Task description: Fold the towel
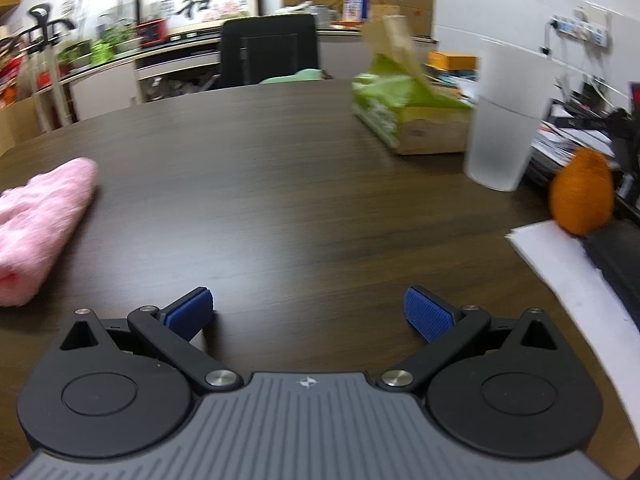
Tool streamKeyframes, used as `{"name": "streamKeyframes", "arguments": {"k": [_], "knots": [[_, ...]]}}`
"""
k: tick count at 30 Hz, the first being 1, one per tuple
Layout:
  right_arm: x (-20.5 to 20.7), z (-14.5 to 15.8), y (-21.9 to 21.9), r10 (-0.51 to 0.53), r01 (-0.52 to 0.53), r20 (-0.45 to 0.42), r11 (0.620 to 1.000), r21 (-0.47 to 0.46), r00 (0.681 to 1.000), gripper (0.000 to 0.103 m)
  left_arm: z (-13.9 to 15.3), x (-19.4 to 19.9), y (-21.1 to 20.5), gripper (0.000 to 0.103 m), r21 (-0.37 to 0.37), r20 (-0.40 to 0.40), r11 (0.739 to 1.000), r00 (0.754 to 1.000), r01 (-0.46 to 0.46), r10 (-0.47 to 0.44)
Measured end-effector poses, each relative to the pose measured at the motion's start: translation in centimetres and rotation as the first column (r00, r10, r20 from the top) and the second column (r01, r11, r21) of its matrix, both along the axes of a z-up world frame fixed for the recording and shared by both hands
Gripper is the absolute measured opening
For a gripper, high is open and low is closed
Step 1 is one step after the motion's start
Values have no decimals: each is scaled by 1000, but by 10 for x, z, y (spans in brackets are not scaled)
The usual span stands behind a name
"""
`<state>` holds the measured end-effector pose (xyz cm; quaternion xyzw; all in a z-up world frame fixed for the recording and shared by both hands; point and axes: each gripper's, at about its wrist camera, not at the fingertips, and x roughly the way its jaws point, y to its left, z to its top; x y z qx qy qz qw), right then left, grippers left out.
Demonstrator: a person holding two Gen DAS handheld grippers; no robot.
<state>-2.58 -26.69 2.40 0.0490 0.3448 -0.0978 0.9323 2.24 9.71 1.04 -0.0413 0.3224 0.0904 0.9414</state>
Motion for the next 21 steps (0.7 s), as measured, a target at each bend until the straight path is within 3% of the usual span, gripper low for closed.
{"name": "streamKeyframes", "arguments": {"k": [9,21], "knots": [[1,-3,-28,-28,28,-5,1000,-7,1000,103,-1,2,20,103,18,-3,999,999,-40,40],[1,-4,-29,-39,39,-9,999,-6,999,103,0,-1,38,103,23,-12,996,996,-88,88]]}}
